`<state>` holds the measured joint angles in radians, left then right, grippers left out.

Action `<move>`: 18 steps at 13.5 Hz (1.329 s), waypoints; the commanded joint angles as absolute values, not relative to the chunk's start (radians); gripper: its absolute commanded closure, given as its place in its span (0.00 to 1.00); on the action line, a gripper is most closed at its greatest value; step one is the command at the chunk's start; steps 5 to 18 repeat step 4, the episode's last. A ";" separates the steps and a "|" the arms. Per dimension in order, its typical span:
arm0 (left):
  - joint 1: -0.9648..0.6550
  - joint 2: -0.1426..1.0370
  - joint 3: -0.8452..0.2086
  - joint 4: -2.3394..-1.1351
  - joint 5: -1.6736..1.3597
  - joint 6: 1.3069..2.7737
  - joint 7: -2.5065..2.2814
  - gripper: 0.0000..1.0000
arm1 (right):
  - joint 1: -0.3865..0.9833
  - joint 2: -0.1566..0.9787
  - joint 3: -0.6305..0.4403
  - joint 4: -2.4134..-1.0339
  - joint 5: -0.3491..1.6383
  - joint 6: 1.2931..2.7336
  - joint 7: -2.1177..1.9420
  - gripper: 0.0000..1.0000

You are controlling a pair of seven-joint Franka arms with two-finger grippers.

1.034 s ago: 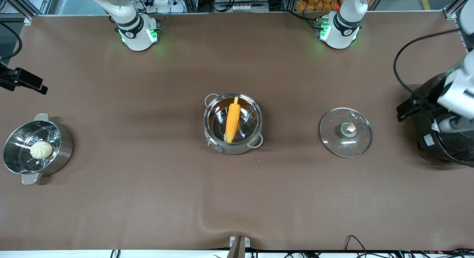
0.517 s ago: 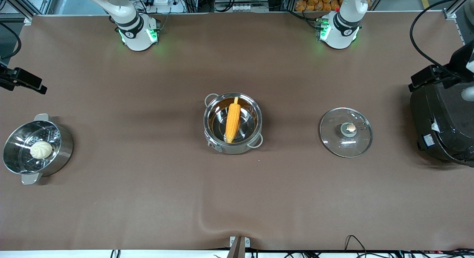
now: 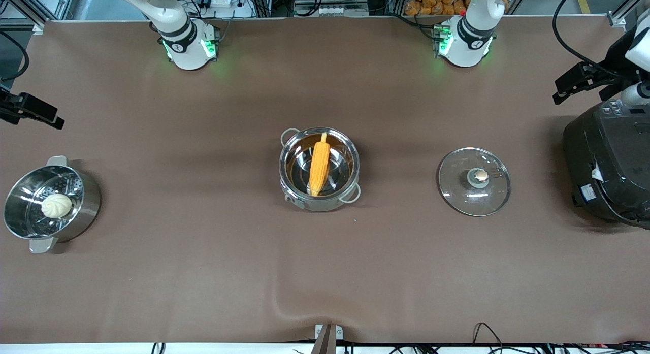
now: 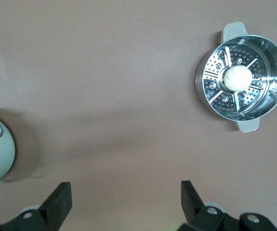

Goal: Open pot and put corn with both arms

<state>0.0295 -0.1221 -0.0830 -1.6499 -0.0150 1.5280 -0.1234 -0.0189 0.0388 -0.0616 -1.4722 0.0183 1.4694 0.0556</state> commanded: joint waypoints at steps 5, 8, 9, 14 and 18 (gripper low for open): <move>0.029 -0.072 -0.091 -1.568 0.043 1.476 -0.061 0.00 | -0.037 0.040 -0.048 -1.465 0.000 1.470 0.057 0.00; 0.029 -0.072 -0.091 -1.568 0.043 1.476 -0.061 0.00 | -0.037 0.040 -0.048 -1.465 0.000 1.470 0.057 0.00; 0.029 -0.072 -0.091 -1.568 0.043 1.476 -0.061 0.00 | -0.037 0.040 -0.048 -1.465 0.000 1.470 0.057 0.00; 0.029 -0.072 -0.091 -1.568 0.043 1.476 -0.061 0.00 | -0.037 0.040 -0.048 -1.465 0.000 1.470 0.057 0.00; 0.029 -0.072 -0.091 -1.568 0.043 1.476 -0.061 0.00 | -0.037 0.040 -0.048 -1.465 0.000 1.470 0.057 0.00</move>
